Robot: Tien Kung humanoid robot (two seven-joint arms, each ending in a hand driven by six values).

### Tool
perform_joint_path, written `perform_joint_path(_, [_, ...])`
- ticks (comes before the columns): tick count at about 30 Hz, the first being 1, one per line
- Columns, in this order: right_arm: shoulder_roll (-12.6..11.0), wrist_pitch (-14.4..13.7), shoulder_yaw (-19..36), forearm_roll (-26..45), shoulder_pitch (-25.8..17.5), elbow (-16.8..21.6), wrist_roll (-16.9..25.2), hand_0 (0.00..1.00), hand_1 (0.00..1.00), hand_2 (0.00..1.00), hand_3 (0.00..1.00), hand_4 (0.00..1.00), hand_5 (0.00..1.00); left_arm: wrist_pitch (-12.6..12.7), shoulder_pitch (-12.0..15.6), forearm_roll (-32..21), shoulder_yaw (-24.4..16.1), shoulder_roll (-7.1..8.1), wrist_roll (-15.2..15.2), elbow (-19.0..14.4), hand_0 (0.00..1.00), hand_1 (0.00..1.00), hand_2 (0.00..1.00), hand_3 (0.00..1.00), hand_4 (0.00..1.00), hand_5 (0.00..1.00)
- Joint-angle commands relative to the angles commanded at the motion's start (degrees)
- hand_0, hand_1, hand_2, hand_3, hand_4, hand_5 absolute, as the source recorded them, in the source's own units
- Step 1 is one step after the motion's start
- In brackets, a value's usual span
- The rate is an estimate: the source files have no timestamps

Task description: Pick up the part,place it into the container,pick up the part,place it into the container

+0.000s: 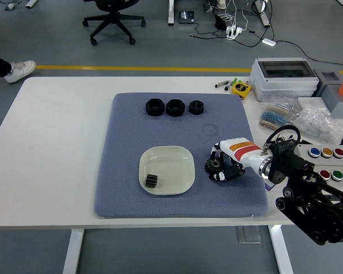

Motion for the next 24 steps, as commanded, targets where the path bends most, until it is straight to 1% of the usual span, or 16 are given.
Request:
perform_joint_path(4, [-0.4,0.3,0.4,-0.6,-0.1,1.7,-0.4,0.018,0.09,0.191,0.295,0.538,0.099,0.0,0.1,0.3,-0.3,0.01,0.1,0.0,0.384,0.528,0.56,0.468,0.998,0.795])
perform_joint_path(5, [-0.5,0.3,0.6,-0.9,-0.1,2.3,-0.5,0.006,0.061,0.168,0.272,0.53,0.116,0.0,0.2,0.3,-0.3,0.02,0.1,0.0,0.382,0.528,0.559,0.468,0.998,0.796])
perform_joint_path(9, [-0.7,0.5,1.0,-2.2,0.0,4.4,-1.1,0.006,0.061,0.168,0.272,0.53,0.116,0.1,0.3,0.5,-0.6,0.04,0.1,0.0,0.382,0.528,0.559,0.468,0.998,0.796])
perform_joint_path(15, [-0.5,0.5,1.4,-4.8,0.5,8.6,-2.2,0.003,0.057,0.165,0.271,0.525,0.108,0.1,0.5,0.8,-0.7,0.12,0.2,0.0,0.383,0.529,0.559,0.467,0.998,0.795])
perform_joint_path(19, [-0.5,1.2,0.4,-4.8,1.6,12.3,-2.8,0.01,0.054,0.163,0.279,0.509,0.097,0.0,0.4,1.6,-1.3,0.21,0.4,0.0,0.384,0.528,0.558,0.467,0.998,0.796])
perform_joint_path(22, [-0.4,1.6,-0.6,-4.8,2.5,13.7,-3.0,0.01,0.054,0.163,0.279,0.509,0.097,0.0,0.5,1.8,-1.3,0.3,0.4,0.0,0.384,0.528,0.558,0.467,0.998,0.796])
perform_joint_path(24, [0.0,2.5,-1.9,-4.8,3.6,14.1,-3.4,0.018,0.06,0.165,0.292,0.5,0.093,0.0,0.5,1.9,-1.4,0.36,0.4,0.0,0.383,0.528,0.557,0.467,0.998,0.796])
